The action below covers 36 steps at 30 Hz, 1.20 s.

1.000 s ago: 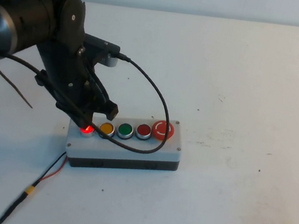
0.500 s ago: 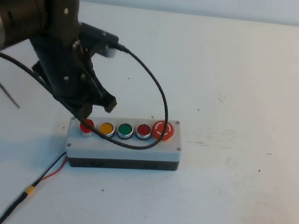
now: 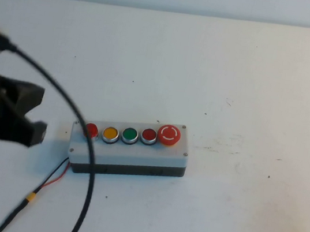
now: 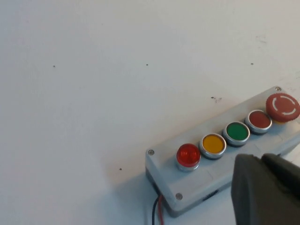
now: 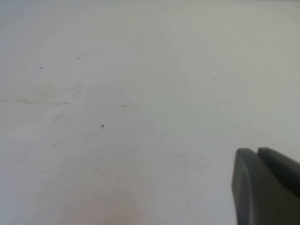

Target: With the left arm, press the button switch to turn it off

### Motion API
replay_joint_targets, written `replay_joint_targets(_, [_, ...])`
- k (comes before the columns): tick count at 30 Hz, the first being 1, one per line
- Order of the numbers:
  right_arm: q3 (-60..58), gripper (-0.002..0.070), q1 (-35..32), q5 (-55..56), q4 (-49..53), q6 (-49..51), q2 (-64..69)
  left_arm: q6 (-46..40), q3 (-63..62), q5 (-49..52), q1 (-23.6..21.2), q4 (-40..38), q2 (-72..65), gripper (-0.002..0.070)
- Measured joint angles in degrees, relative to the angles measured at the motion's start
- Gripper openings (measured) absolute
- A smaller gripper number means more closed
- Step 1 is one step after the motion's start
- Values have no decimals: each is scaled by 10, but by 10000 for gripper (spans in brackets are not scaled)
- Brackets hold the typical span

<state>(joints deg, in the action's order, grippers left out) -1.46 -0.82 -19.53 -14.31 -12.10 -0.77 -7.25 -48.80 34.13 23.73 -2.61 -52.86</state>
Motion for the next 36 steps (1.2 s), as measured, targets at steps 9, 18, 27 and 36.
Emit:
replay_joint_targets(9, [0,-16,0,0,0,0,0,25,149,-52,0,92,172,-2])
replay_joint_targets(18, [0,-16,0,0,0,0,0,60,192,-89,0,93,218,-2])
replay_joint_targets(27, [0,-16,0,0,0,0,0,-24,399,-421,-46,49,383,-2])
replay_joint_targets(36, [0,-16,0,0,0,0,0,-14,500,-432,-132,21,522,-2])
